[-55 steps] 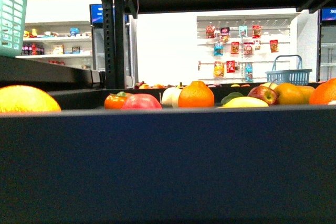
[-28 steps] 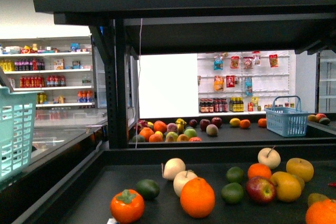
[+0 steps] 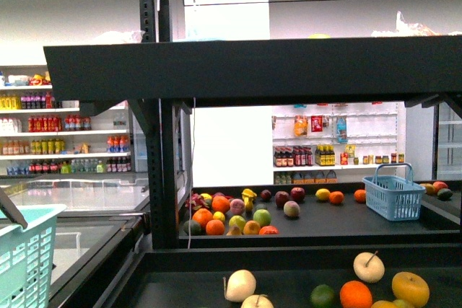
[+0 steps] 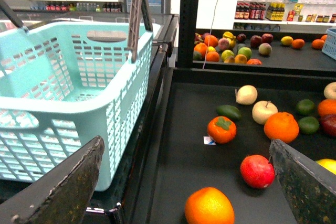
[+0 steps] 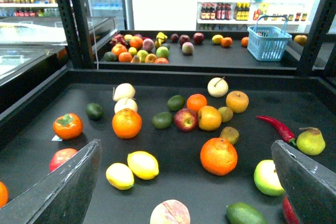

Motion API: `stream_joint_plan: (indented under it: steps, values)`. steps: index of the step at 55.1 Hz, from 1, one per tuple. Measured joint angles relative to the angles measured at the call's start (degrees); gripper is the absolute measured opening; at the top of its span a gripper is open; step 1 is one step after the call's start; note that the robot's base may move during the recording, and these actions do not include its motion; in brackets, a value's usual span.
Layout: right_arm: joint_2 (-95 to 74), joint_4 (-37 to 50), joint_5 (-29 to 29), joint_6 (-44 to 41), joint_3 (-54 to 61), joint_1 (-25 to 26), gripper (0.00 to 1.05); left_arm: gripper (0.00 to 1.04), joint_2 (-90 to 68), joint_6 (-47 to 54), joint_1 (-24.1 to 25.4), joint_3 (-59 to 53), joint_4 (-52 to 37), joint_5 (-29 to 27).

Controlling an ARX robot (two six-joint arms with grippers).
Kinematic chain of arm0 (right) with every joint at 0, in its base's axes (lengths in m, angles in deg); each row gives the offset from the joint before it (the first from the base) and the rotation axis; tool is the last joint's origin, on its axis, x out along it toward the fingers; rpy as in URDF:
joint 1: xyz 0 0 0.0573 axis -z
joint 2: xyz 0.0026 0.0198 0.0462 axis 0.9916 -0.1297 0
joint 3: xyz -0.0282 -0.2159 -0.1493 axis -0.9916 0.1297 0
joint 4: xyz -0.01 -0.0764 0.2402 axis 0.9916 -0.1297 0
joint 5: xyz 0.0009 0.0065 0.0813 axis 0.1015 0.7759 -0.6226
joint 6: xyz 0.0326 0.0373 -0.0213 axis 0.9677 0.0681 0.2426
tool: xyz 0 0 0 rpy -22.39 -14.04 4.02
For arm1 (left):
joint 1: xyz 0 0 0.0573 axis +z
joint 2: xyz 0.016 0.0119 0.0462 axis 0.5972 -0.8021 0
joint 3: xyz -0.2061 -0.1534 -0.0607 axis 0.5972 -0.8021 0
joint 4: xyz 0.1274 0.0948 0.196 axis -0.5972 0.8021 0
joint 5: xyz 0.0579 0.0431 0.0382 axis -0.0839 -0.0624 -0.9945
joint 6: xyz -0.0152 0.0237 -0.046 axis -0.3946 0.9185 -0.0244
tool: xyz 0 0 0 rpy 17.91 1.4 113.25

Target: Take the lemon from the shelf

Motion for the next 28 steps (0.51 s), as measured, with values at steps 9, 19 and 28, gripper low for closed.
stream_joint_plan:
  steps: [9,19,28]
  values:
    - [0.0,0.0,0.0,0.0,0.0,0.0,0.97,0.97,0.0,0.0,0.0,0.0,0.0,0.0]
    - [0.0,0.0,0.0,0.0,0.0,0.0,0.97,0.97,0.0,0.0,0.0,0.0,0.0,0.0]
    - [0.0,0.0,0.0,0.0,0.0,0.0,0.97,0.97,-0.3,-0.4,0.2,0.1,0.5,0.9]
